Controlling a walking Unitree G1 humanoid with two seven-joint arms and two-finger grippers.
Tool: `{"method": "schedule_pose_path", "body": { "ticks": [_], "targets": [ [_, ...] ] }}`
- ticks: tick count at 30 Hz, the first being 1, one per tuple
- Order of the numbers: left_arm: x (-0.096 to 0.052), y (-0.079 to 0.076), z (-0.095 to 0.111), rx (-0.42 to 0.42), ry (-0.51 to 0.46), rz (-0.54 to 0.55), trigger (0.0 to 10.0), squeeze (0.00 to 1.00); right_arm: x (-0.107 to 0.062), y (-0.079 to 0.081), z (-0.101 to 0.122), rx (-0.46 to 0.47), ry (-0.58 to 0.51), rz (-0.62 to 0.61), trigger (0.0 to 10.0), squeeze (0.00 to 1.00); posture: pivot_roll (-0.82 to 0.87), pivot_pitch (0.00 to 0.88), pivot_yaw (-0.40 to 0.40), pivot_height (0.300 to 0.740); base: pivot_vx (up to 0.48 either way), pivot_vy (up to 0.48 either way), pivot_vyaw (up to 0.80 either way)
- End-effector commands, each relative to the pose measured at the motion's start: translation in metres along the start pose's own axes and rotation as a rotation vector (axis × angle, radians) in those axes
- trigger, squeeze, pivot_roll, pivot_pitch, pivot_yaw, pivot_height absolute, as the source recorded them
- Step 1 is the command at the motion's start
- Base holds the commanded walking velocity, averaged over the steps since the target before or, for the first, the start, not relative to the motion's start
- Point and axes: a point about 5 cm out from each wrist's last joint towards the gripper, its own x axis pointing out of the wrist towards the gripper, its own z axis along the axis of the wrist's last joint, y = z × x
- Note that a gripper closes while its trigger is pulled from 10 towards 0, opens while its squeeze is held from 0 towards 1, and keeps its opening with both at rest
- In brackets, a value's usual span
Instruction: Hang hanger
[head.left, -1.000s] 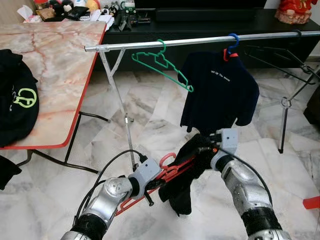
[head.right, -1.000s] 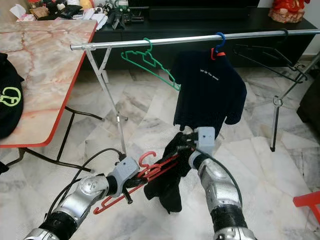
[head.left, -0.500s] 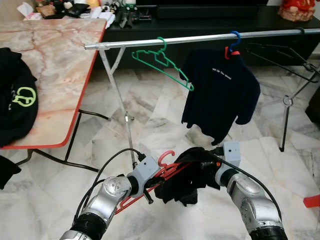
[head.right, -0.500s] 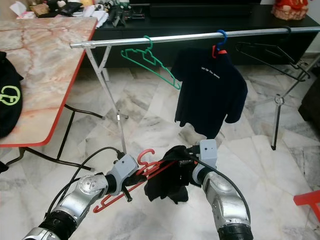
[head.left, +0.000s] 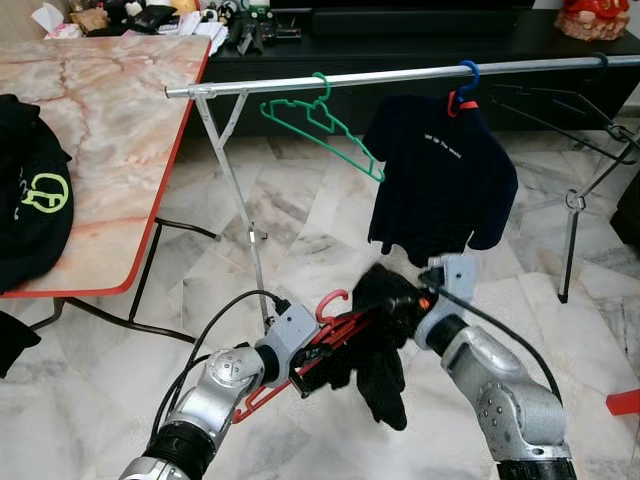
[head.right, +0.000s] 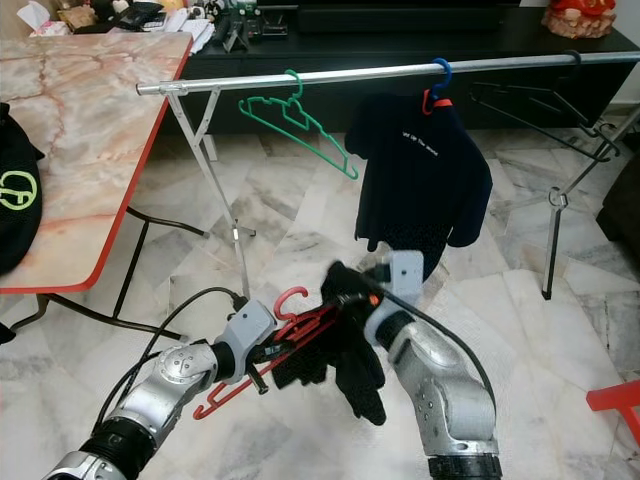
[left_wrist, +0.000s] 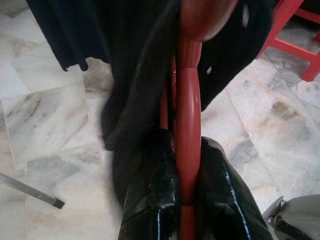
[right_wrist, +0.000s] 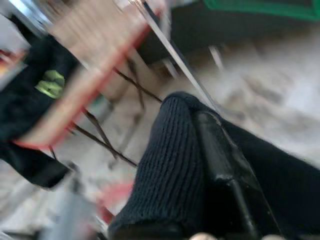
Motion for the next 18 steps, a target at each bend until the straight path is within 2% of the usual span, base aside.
{"method": "schedule_pose_path", "body": {
  "ticks": [1, 3, 4, 6, 7, 13, 16, 18],
  "targets": [
    [0.0, 0.0, -0.003, -0.007, 0.007, -0.004, 10.0, 0.0, -0.002, 0.0, 0.001, -0.013, -0.001, -0.001, 10.0, 0.0, -0.08, 0.203, 0.033, 0.74, 0.0, 0.0, 0.0],
    [0.0, -0.001, -0.002, -0.003, 0.008, -0.007, 10.0, 0.0, -0.006, -0.027, -0.014, -0.067, 0.079, -0.159, 10.0, 0.0, -0.08, 0.2, 0.031, 0.74, 0.0, 0.0, 0.0],
    [0.0, -0.001, -0.002, -0.003, 0.008, -0.007, 10.0, 0.0, -0.006, -0.027, -0.014, -0.067, 0.079, -0.159, 10.0, 0.0, -0.08, 0.2, 0.031, 0.74, 0.0, 0.0, 0.0],
    [0.0, 0.001, -0.001, -0.007, 0.001, 0.005, 10.0, 0.0, -0.017, -0.06, -0.028, -0.063, 0.149, -0.342, 10.0, 0.0, -0.08, 0.198, 0.026, 0.74, 0.0, 0.0, 0.0],
    [0.0, 0.001, -0.001, -0.009, -0.001, 0.007, 10.0, 0.0, -0.019, -0.063, -0.03, -0.059, 0.155, -0.355, 10.0, 0.0, -0.08, 0.198, 0.026, 0.74, 0.0, 0.0, 0.0],
    [-0.001, 0.003, -0.001, -0.011, -0.004, 0.011, 10.0, 0.0, -0.023, -0.063, -0.033, -0.047, 0.184, -0.355, 10.0, 0.0, -0.08, 0.2, 0.026, 0.74, 0.0, 0.0, 0.0],
    [-0.001, 0.004, -0.001, -0.016, -0.006, 0.016, 10.0, 0.0, -0.017, -0.051, -0.03, -0.056, 0.157, -0.267, 10.0, 0.0, -0.08, 0.2, 0.026, 0.74, 0.0, 0.0, 0.0],
    [-0.001, 0.004, -0.001, -0.019, -0.006, 0.017, 10.0, 0.0, -0.012, -0.036, -0.023, -0.012, 0.098, -0.159, 10.0, 0.0, -0.07, 0.198, 0.027, 0.74, 0.0, 0.0, 0.0]
  ]
}}
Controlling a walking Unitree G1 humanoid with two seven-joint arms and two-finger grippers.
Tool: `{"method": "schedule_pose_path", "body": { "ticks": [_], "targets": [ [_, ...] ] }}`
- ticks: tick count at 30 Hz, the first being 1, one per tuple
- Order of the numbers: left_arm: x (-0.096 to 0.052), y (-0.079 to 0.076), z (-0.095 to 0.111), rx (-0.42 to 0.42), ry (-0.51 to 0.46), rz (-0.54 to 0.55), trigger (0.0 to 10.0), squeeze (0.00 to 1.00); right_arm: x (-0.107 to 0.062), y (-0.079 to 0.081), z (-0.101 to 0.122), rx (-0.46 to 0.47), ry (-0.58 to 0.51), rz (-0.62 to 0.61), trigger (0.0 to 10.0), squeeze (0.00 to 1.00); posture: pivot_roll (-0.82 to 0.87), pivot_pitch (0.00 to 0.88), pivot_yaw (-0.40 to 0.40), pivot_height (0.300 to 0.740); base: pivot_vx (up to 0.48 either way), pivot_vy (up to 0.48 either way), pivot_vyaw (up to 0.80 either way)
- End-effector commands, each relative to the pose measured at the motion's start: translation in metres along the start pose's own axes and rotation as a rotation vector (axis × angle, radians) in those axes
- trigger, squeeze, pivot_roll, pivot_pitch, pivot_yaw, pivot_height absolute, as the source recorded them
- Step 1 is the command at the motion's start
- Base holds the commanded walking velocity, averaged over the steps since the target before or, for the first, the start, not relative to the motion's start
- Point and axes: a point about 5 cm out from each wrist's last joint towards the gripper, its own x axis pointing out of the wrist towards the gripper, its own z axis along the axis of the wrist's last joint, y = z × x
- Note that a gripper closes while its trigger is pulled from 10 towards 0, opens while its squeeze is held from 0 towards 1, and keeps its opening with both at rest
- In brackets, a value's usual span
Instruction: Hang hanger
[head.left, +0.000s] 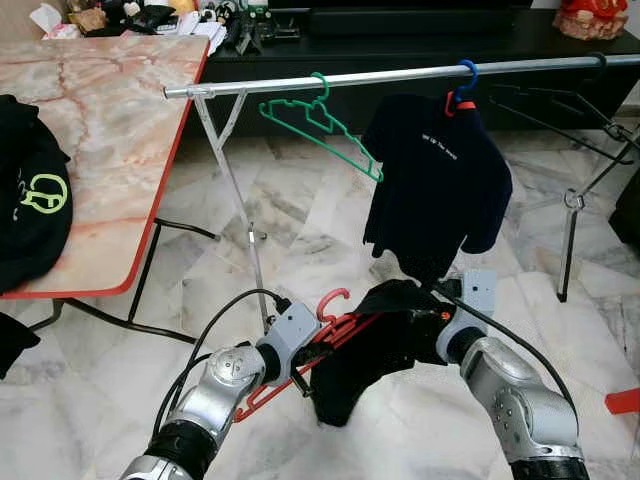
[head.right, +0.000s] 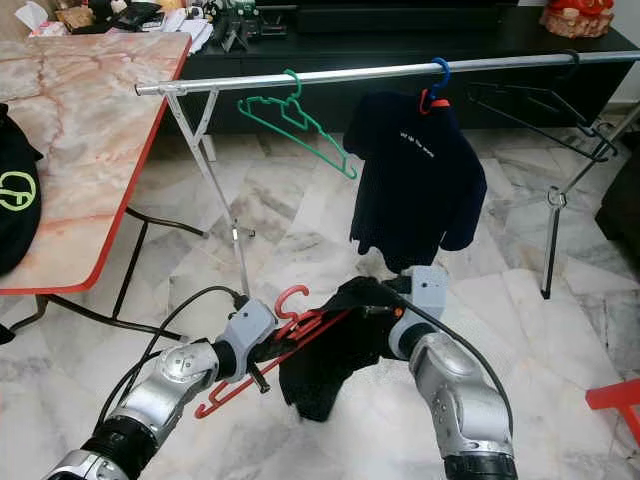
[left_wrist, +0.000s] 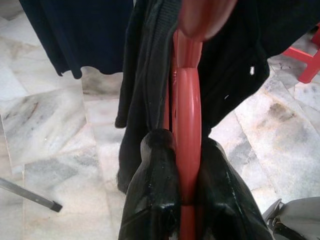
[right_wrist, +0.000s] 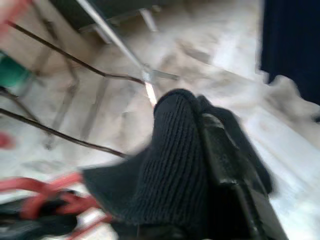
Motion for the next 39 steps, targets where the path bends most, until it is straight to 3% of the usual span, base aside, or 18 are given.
{"method": "schedule_pose_path", "body": {
  "ticks": [1, 8, 13, 15, 17, 20, 30, 33, 35, 39],
  "targets": [
    [-0.003, 0.004, -0.003, -0.019, 0.004, 0.015, 10.0, 0.0, -0.004, 0.028, 0.018, 0.023, -0.105, 0.194, 10.0, 0.0, -0.08, 0.2, 0.027, 0.74, 0.0, 0.0, 0.0],
    [-0.002, 0.003, -0.005, -0.025, 0.011, -0.002, 10.0, 0.0, -0.009, 0.052, 0.027, 0.007, -0.118, 0.307, 10.0, 0.0, -0.08, 0.201, 0.03, 0.74, 0.0, 0.0, 0.0],
    [-0.002, 0.001, -0.005, -0.026, 0.012, -0.01, 10.0, 0.0, -0.012, 0.06, 0.029, 0.002, -0.128, 0.356, 10.0, 0.0, -0.08, 0.201, 0.03, 0.74, 0.0, 0.0, 0.0],
    [-0.002, 0.001, -0.005, -0.028, 0.009, -0.011, 10.0, 0.0, -0.012, 0.059, 0.027, -0.005, -0.123, 0.361, 10.0, 0.0, -0.08, 0.202, 0.028, 0.74, 0.0, 0.0, 0.0],
    [-0.001, 0.002, -0.001, -0.055, -0.016, -0.011, 10.0, 0.0, -0.006, 0.038, 0.012, -0.063, -0.065, 0.23, 10.0, 0.0, -0.08, 0.202, 0.028, 0.74, 0.0, 0.0, 0.0],
    [-0.001, 0.002, -0.001, -0.061, -0.019, -0.018, 10.0, 0.0, -0.005, 0.024, 0.007, -0.069, -0.04, 0.154, 10.0, 0.0, -0.08, 0.202, 0.029, 0.74, 0.0, 0.0, 0.0],
    [0.0, 0.006, 0.009, -0.128, -0.092, 0.005, 10.0, 0.0, -0.008, 0.011, 0.009, -0.158, -0.04, 0.13, 10.0, 0.0, -0.08, 0.204, 0.028, 0.74, 0.0, 0.0, 0.0],
    [0.001, 0.006, 0.017, -0.195, -0.149, 0.002, 10.0, 0.0, -0.013, 0.016, 0.01, -0.185, -0.058, 0.213, 10.0, 0.0, -0.07, 0.208, 0.031, 0.74, 0.0, 0.0, 0.0],
    [0.001, 0.006, 0.017, -0.195, -0.149, 0.002, 10.0, 0.0, -0.013, 0.016, 0.01, -0.185, -0.058, 0.213, 10.0, 0.0, -0.07, 0.208, 0.031, 0.74, 0.0, 0.0, 0.0],
    [0.001, 0.006, 0.022, -0.246, -0.189, -0.013, 10.0, 0.0, -0.026, 0.033, 0.021, -0.27, -0.113, 0.401, 10.0, 0.0, -0.08, 0.208, 0.031, 0.74, 0.0, 0.0, 0.0]
  ]
}}
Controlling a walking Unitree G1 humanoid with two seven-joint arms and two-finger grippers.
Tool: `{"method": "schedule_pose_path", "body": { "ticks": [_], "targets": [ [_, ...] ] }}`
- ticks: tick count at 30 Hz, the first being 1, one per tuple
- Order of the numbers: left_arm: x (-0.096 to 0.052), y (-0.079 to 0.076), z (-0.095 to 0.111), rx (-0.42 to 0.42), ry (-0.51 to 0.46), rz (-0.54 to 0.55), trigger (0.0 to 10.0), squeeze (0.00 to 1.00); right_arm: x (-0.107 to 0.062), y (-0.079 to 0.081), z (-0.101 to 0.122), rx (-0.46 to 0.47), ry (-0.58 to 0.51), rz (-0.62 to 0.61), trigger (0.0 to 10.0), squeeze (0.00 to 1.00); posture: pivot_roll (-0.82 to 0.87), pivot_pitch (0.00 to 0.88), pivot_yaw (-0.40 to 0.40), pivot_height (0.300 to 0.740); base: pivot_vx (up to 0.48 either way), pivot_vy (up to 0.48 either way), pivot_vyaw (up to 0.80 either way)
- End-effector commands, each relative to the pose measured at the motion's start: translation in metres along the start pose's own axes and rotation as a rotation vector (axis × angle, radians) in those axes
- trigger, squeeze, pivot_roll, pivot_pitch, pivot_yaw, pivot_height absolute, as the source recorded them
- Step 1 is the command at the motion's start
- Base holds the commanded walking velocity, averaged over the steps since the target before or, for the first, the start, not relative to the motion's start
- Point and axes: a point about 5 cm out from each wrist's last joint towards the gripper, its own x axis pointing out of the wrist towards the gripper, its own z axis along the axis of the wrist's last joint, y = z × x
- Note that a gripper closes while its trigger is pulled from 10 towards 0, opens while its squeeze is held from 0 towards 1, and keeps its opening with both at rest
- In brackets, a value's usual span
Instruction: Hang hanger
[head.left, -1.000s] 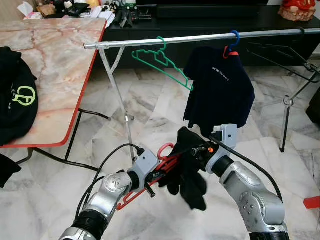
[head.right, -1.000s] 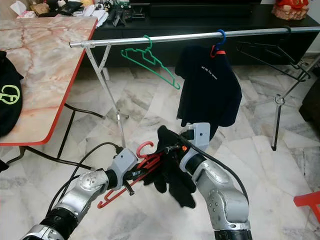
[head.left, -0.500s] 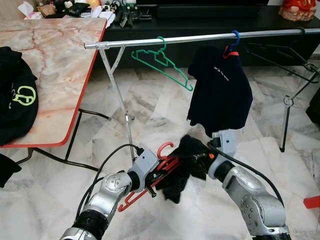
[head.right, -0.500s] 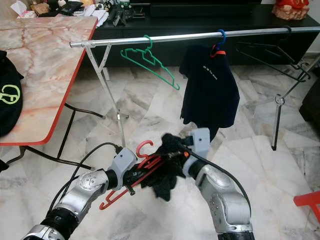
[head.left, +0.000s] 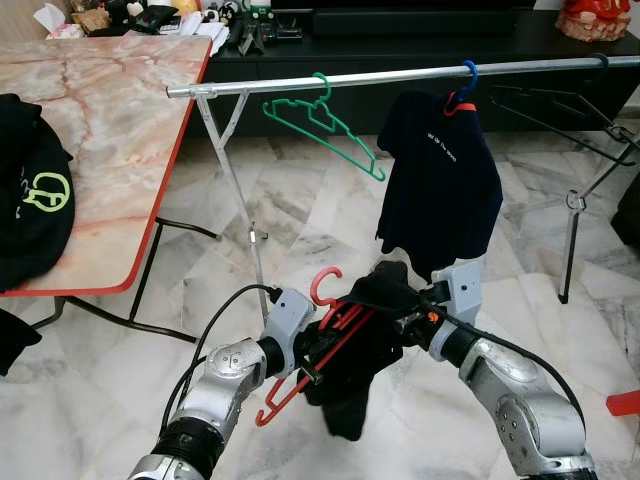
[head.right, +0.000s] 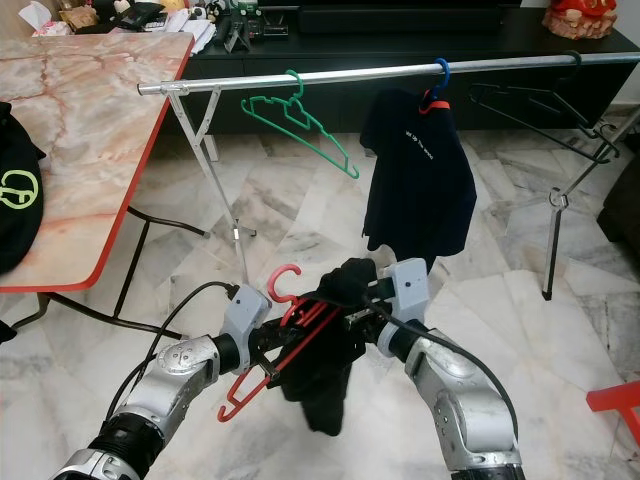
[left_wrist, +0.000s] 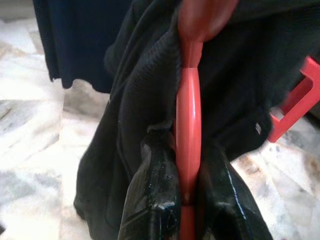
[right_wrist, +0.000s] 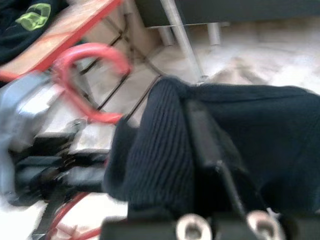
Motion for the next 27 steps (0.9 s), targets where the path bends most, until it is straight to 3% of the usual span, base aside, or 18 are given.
{"method": "schedule_pose_path", "body": {
  "ticks": [1, 6, 7, 8, 10, 12, 14, 17, 21, 27],
  "targets": [
    [0.0, 0.001, 0.007, -0.021, -0.036, -0.005, 10.0, 0.0, -0.004, 0.01, 0.011, -0.082, -0.041, 0.101, 10.0, 0.0, -0.08, 0.208, 0.032, 0.74, 0.0, 0.0, 0.0],
    [0.0, -0.001, 0.008, -0.027, -0.04, -0.018, 10.0, 0.0, -0.008, 0.01, 0.008, -0.145, -0.004, 0.125, 10.0, 0.0, -0.07, 0.207, 0.03, 0.74, 0.0, 0.0, 0.0],
    [0.001, -0.002, 0.009, -0.038, -0.049, -0.023, 10.0, 0.0, -0.014, 0.022, 0.011, -0.164, -0.029, 0.223, 10.0, 0.0, -0.07, 0.209, 0.031, 0.74, 0.0, 0.0, 0.0],
    [0.001, -0.003, 0.009, -0.044, -0.054, -0.025, 10.0, 0.0, -0.016, 0.025, 0.011, -0.166, -0.035, 0.245, 10.0, 0.0, -0.07, 0.209, 0.031, 0.74, 0.0, 0.0, 0.0],
    [0.001, -0.004, 0.01, -0.061, -0.062, -0.033, 10.0, 0.0, -0.018, 0.022, 0.01, -0.184, -0.026, 0.223, 10.0, 0.0, -0.08, 0.209, 0.03, 0.74, 0.0, 0.0, 0.0],
    [0.002, -0.006, 0.01, -0.066, -0.053, -0.05, 10.0, 0.0, -0.018, 0.007, 0.007, -0.216, -0.006, 0.123, 10.0, 0.0, -0.08, 0.21, 0.032, 0.74, 0.0, 0.0, 0.0],
    [0.001, -0.007, 0.008, -0.061, -0.039, -0.066, 10.0, 0.0, -0.015, -0.007, 0.012, -0.241, -0.02, 0.011, 10.0, 0.0, -0.08, 0.21, 0.033, 0.74, 0.0, 0.0, 0.0],
    [0.0, -0.009, 0.006, -0.064, -0.028, -0.08, 10.0, 0.0, -0.014, -0.015, 0.022, -0.252, -0.065, -0.059, 10.0, 0.0, -0.08, 0.209, 0.032, 0.74, 0.0, 0.0, 0.0],
    [-0.002, -0.012, 0.003, -0.073, -0.007, -0.113, 10.0, 0.0, -0.011, -0.02, 0.036, -0.284, -0.102, -0.098, 10.0, 0.0, -0.08, 0.21, 0.029, 0.74, 0.0, 0.0, 0.0],
    [-0.004, -0.019, 0.0, -0.087, 0.017, -0.182, 10.0, 0.0, -0.011, -0.026, 0.033, -0.298, -0.081, -0.083, 10.0, 0.0, -0.08, 0.209, 0.028, 0.74, 0.0, 0.0, 0.0]
  ]
}}
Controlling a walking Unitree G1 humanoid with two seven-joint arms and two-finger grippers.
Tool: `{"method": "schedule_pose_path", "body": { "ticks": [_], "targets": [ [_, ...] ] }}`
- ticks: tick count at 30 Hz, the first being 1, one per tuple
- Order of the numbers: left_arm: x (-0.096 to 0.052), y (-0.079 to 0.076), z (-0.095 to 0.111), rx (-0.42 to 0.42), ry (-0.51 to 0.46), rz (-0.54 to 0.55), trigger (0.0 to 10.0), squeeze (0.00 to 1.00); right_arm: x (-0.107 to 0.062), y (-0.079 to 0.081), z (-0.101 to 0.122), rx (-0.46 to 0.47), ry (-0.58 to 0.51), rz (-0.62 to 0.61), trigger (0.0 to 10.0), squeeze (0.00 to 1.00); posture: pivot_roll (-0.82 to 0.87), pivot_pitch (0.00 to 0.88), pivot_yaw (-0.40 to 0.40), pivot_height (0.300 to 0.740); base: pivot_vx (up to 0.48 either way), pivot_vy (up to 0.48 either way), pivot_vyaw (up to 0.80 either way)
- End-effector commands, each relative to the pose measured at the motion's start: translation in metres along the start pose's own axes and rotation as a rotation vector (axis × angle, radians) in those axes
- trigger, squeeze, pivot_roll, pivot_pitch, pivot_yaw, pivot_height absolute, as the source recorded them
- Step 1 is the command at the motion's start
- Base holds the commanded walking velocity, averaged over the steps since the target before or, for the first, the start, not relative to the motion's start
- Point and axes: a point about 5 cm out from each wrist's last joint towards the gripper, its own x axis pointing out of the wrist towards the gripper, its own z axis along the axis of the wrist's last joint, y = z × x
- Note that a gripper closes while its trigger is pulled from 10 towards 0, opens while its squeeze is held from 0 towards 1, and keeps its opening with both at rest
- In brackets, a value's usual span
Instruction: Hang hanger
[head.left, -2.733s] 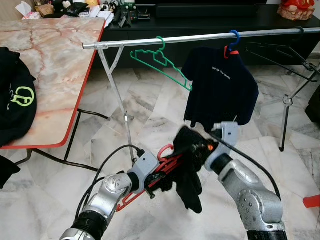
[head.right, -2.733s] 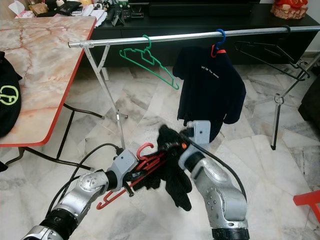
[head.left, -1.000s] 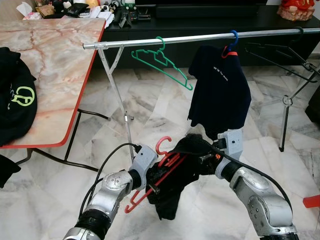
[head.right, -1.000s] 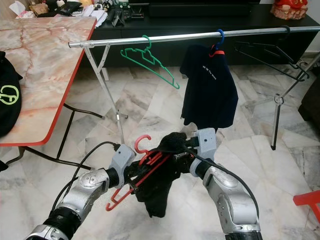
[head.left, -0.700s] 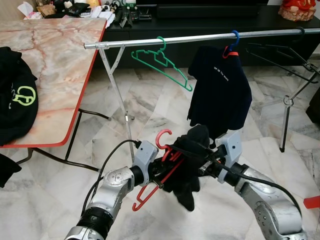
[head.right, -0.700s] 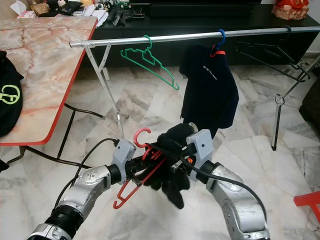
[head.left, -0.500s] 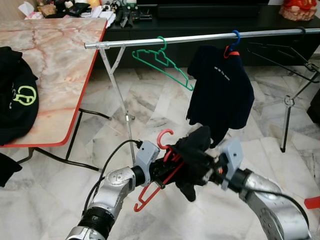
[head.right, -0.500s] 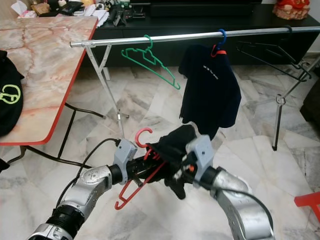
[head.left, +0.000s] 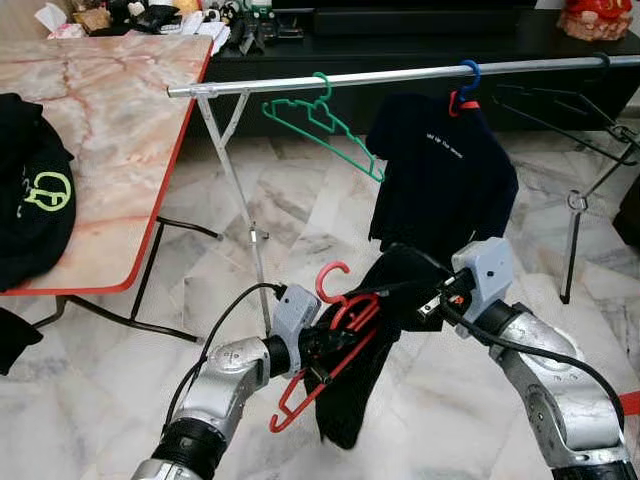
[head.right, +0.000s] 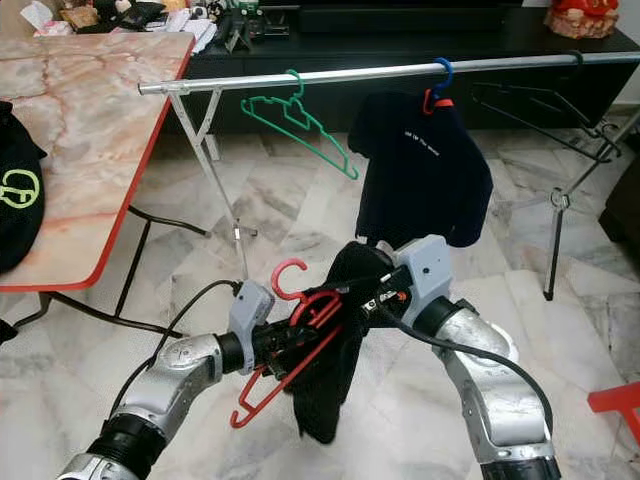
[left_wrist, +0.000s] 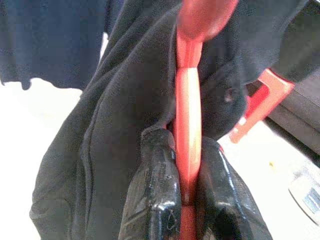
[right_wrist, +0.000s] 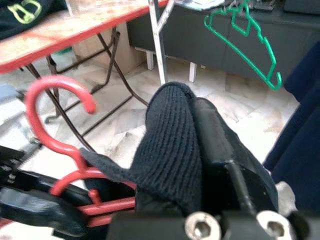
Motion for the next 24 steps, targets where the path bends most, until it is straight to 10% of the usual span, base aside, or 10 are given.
{"method": "schedule_pose_path", "body": {
  "ticks": [1, 16, 24],
  "targets": [
    [0.0, -0.006, -0.005, -0.02, 0.016, -0.045, 10.0, 0.0, -0.001, -0.001, 0.003, -0.028, -0.014, 0.024, 10.0, 0.0, -0.08, 0.209, 0.029, 0.74, 0.0, 0.0, 0.0],
    [-0.002, -0.016, 0.002, -0.103, -0.023, -0.13, 10.0, 0.0, -0.016, 0.028, 0.006, -0.079, 0.011, 0.48, 10.0, 0.0, -0.08, 0.215, 0.032, 0.74, 0.0, 0.0, 0.0],
    [-0.004, -0.008, 0.0, -0.086, 0.002, -0.07, 10.0, 0.0, -0.033, 0.027, -0.004, -0.05, 0.049, 0.49, 10.0, 0.0, -0.07, 0.214, 0.032, 0.74, 0.0, 0.0, 0.0]
  ]
}}
